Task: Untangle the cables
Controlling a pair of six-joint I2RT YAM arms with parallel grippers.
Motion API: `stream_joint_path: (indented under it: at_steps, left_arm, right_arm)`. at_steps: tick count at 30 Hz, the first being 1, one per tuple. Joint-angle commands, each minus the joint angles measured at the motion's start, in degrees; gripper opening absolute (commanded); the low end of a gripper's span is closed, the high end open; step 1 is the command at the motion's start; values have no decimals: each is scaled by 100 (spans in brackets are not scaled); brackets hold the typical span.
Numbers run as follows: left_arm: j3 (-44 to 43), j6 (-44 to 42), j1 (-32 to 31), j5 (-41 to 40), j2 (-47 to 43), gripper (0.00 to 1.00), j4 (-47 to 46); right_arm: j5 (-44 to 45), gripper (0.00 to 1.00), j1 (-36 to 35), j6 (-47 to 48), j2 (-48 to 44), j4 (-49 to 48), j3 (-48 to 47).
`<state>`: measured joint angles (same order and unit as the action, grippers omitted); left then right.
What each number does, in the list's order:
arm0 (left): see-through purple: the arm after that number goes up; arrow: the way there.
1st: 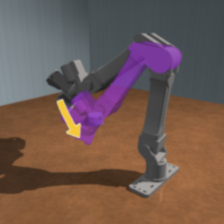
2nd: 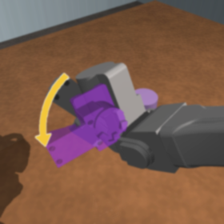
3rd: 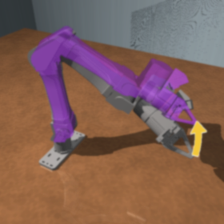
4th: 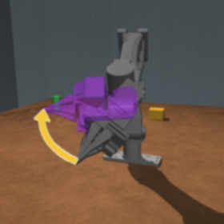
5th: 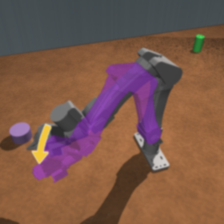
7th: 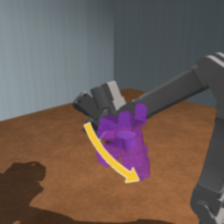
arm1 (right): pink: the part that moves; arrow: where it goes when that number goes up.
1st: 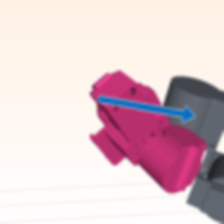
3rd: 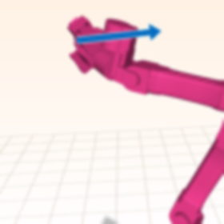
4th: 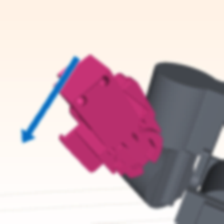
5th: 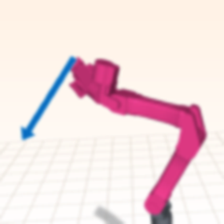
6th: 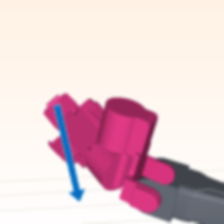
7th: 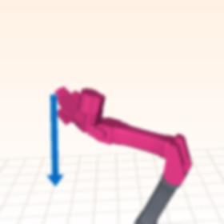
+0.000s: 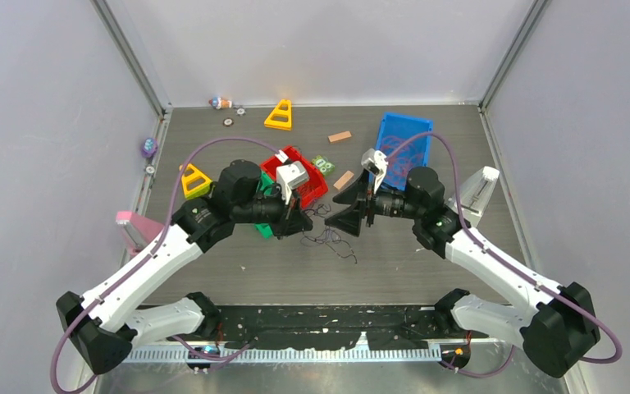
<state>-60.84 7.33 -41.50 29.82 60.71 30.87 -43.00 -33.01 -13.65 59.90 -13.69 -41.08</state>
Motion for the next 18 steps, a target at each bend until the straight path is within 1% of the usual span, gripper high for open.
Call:
stream_joint_path:
  at_steps: [1,5,7,8,9,10,11,12,13,14,15,16,18]
  left_arm:
    - [-160,5,19,120,-179,0,-361]
    - [-42,60,19,43,-283,0,-527]
    - [25,95,19,33,-320,0,-611]
    - [50,101,19,32,-340,0,-643]
    - [79,105,19,-4,-349,0,-658]
    - [96,122,19,-99,-357,6,-642]
    - [113,146,19,-238,-374,15,-604]
    - [133,164,19,-420,-395,27,-552]
    - [152,171,19,-597,-420,37,-475]
    - [172,175,19,-796,-450,44,-399]
    - [204,173,19,-1015,-481,50,-338]
    - [255,186,19,-1248,-508,54,-289]
    - [367,186,19,-1635,-562,55,-232]
  right_arm:
    - [-180,82,-125,-89,144,-410,56]
    - [-82,79,-364,-104,344,-533,82]
    - [-13,70,-439,-160,428,-620,78]
    - [23,59,-462,-214,471,-673,60]
    - [70,50,-465,-246,483,-680,49]
    - [259,32,-464,-270,478,-613,22]
    - [394,23,-462,-275,470,-527,-42]
    - [808,11,-450,-260,413,-278,-85]
    - [1038,7,-446,-247,380,-44,-162]
    - [1402,6,-422,-222,287,152,-214]
    - [1550,6,-406,-211,174,247,-232]
    - [1763,6,-372,-198,115,397,-249]
    - [1950,6,-336,-201,-60,550,-264]
